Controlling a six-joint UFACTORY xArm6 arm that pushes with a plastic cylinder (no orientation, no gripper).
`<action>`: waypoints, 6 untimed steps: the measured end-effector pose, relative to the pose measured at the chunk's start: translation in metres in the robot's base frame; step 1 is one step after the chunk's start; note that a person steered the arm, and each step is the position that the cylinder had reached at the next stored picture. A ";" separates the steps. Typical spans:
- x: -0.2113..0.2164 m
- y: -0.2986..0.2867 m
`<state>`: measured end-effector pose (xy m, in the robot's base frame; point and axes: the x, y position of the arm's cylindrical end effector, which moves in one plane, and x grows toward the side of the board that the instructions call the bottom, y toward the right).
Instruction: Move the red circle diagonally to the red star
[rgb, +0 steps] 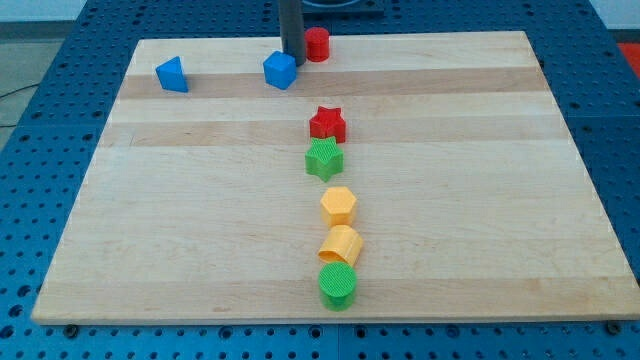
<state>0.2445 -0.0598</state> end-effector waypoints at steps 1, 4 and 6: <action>-0.017 -0.035; -0.020 0.066; -0.048 0.089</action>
